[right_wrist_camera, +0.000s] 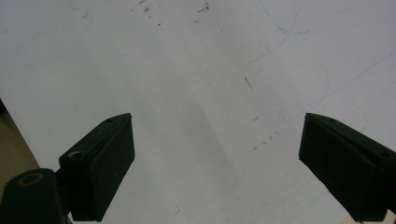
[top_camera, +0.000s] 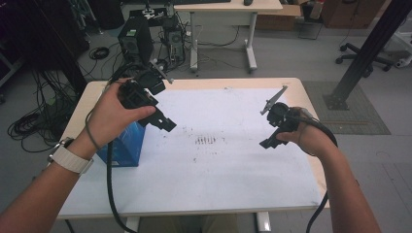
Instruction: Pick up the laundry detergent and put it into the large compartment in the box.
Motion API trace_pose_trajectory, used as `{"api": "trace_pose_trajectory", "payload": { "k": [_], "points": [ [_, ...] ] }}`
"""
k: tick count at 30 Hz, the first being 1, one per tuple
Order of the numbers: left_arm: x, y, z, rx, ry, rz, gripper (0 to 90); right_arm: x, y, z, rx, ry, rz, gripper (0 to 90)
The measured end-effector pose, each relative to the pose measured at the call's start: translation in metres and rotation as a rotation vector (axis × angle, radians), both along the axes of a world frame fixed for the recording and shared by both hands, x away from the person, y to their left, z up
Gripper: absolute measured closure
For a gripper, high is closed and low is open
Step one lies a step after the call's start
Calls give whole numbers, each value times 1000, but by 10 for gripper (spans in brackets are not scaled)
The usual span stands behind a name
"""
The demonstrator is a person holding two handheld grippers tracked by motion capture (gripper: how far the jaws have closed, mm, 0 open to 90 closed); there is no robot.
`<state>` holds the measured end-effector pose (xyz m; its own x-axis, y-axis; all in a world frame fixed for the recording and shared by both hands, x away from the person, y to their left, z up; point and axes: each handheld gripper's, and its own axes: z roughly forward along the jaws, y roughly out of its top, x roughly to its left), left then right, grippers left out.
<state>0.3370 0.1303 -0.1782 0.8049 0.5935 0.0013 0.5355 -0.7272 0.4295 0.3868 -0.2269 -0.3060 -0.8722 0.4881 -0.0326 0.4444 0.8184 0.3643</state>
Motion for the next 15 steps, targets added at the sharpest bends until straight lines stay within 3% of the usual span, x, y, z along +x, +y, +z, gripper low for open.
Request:
{"api": "trace_pose_trajectory", "payload": {
  "k": [7,15],
  "points": [
    [-6,-5,-9,27,-21,-41,83,1,2,-1,0,1,6,104],
    [-9,-8,-23,50,-19,-82,83,1,2,-3,2,2,1,104]
  ]
}}
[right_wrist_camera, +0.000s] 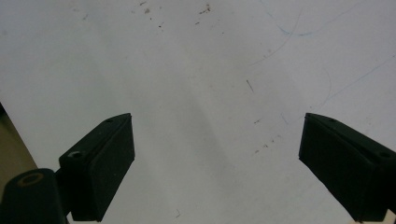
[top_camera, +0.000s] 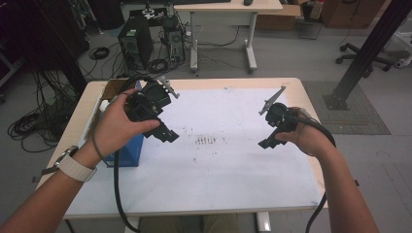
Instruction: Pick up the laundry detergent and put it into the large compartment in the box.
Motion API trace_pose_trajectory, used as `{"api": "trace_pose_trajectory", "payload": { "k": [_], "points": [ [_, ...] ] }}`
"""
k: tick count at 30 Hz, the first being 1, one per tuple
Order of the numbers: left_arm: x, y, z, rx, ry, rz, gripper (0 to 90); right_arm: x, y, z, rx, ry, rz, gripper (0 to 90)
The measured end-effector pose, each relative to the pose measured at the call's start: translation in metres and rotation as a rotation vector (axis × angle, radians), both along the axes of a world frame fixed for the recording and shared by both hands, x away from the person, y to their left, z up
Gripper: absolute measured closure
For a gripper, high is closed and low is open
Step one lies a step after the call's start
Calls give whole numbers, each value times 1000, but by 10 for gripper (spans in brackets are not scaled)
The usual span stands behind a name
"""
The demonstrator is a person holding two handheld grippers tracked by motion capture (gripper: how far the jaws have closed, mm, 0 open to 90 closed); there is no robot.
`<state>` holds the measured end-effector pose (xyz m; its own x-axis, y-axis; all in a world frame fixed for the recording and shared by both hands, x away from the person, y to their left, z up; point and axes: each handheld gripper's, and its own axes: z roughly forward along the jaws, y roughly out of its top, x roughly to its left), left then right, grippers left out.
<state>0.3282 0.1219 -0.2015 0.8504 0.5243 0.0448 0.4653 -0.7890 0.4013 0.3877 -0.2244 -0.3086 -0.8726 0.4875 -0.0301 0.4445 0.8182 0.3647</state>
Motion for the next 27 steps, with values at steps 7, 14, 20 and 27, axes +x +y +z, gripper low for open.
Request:
{"api": "trace_pose_trajectory", "payload": {
  "k": [7,14,20,27],
  "points": [
    [-1,-1,-2,1,-13,-2,84,1,-1,-2,-4,5,-6,104],
    [-2,-1,-2,-3,-17,6,85,1,2,-2,0,1,0,104],
    [-3,-1,-3,-2,-19,11,85,1,1,-2,-3,0,0,104],
    [-2,0,-3,-5,-17,14,85,0,1,-2,-2,0,-1,104]
  ]
}}
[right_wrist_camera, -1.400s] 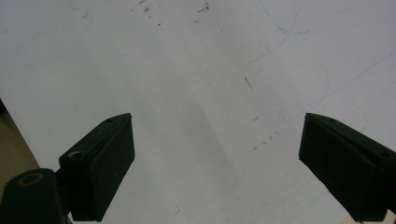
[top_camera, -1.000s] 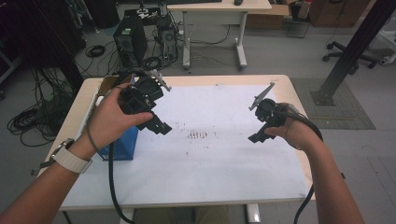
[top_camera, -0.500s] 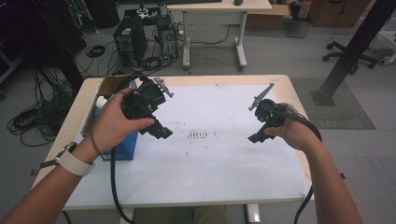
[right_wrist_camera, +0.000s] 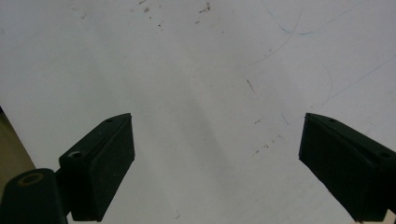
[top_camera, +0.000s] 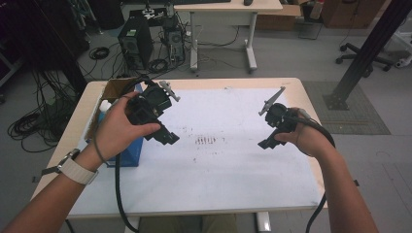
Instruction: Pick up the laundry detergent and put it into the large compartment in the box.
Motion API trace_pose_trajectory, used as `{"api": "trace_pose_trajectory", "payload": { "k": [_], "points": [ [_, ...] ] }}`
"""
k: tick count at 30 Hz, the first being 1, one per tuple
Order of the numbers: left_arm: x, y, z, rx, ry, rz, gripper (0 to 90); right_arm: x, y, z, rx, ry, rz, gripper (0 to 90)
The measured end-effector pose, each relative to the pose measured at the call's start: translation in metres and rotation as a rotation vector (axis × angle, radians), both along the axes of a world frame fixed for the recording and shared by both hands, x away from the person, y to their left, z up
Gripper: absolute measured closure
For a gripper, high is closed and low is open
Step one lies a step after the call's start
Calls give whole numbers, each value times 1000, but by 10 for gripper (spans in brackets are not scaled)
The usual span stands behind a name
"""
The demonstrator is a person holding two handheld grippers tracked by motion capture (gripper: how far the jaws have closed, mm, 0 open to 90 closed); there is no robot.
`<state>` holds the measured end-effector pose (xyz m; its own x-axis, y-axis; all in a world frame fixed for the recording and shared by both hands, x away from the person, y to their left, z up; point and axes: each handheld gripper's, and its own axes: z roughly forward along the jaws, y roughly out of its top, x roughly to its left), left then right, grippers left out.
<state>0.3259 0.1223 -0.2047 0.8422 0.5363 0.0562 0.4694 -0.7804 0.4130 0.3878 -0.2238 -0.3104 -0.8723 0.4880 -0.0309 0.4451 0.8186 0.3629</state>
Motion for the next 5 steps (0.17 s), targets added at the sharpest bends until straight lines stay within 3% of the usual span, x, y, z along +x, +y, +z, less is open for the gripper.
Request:
{"api": "trace_pose_trajectory", "payload": {
  "k": [5],
  "points": [
    [1,1,0,-6,4,2,86,0,-1,-1,3,1,-2,104]
  ]
}}
